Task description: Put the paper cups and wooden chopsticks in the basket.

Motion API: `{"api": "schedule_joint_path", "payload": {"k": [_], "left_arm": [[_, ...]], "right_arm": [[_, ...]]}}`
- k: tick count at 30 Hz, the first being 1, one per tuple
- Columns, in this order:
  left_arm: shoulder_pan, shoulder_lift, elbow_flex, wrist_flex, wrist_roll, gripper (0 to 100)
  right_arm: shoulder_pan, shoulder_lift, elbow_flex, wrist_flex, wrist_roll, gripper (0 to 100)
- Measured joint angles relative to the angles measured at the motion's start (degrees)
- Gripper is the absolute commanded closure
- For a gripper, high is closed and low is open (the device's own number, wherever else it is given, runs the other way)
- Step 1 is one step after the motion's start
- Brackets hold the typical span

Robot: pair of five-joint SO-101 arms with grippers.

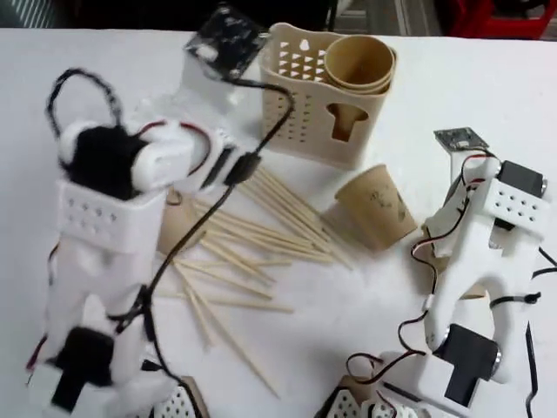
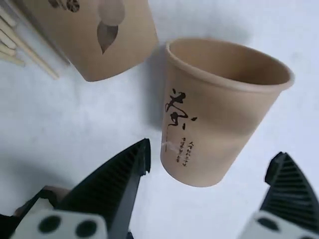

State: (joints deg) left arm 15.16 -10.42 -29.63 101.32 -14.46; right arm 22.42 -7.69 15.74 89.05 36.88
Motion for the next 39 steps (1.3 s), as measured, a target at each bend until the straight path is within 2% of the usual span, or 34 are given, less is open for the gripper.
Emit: {"api": "schedule_joint_path", "payload": {"k": [5,11,19,22,29,34,39], "left_arm": [[-4.57,-8.18,11.96,-3.34,-2.55,74],[-8.97,-17.58,28.31,-10.02,-3.87,74],[-9.41,-30.95,48.70,-18.73,-3.87,74],[-9.41,-34.29,54.95,-21.45,-5.89,74],[-10.90,-39.65,64.53,-23.56,-7.56,74],[-13.89,-42.29,68.92,-25.67,-7.56,74],[-14.07,-45.36,72.44,-25.93,-9.67,74]], "right_arm": [[1.76,0.00,0.00,0.44,0.00,51.9],[5.27,0.00,0.79,-0.09,-0.09,51.2],[4.13,0.00,16.09,-15.47,-0.09,51.3],[2.46,0.00,20.57,-20.31,-0.09,56.4],[2.46,-0.18,23.65,-26.02,-0.09,77.8],[2.46,-0.35,23.47,-26.02,-0.18,80.1],[2.37,-1.67,22.33,-23.91,-0.18,80.1]]}}
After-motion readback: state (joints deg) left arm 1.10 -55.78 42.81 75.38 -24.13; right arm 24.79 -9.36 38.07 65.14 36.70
